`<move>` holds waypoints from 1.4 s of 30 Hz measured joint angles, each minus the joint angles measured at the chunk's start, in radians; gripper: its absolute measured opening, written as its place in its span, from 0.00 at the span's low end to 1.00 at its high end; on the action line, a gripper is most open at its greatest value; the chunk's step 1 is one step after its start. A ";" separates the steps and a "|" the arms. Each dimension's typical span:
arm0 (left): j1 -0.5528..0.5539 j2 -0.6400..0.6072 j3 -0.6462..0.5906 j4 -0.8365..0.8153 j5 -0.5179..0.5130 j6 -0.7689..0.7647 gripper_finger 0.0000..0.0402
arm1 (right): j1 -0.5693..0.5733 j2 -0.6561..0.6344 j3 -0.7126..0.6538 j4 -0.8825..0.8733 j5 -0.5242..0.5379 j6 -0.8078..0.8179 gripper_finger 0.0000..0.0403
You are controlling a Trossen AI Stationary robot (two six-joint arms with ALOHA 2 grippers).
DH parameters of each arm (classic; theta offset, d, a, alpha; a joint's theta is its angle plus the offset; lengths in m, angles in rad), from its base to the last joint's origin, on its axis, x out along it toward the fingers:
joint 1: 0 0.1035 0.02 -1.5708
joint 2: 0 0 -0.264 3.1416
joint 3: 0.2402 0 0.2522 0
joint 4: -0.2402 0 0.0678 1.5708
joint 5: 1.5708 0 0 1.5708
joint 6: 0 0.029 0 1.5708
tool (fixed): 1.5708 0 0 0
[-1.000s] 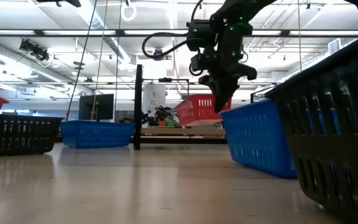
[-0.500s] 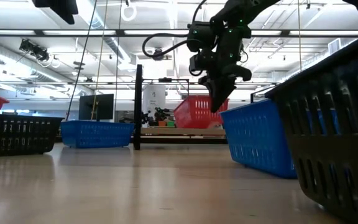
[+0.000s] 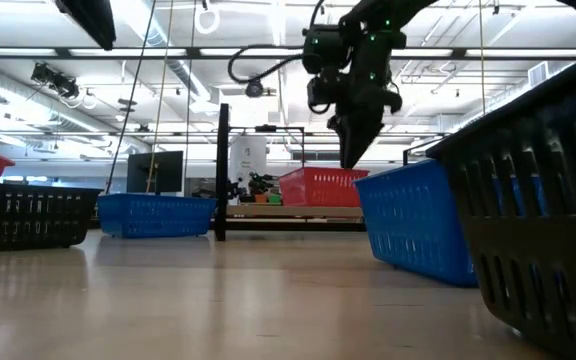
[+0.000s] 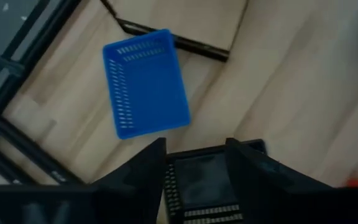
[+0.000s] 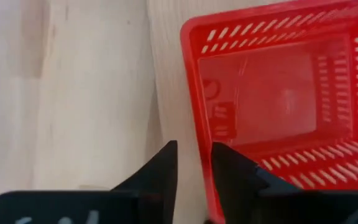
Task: Stack baskets on shelf by color
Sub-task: Put the top red bin on the shelf, then put the top blue bin on the shelf
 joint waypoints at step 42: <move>0.445 0.194 -0.482 0.449 0.249 1.326 0.56 | 0.331 -0.438 0.078 -0.171 0.132 0.808 0.36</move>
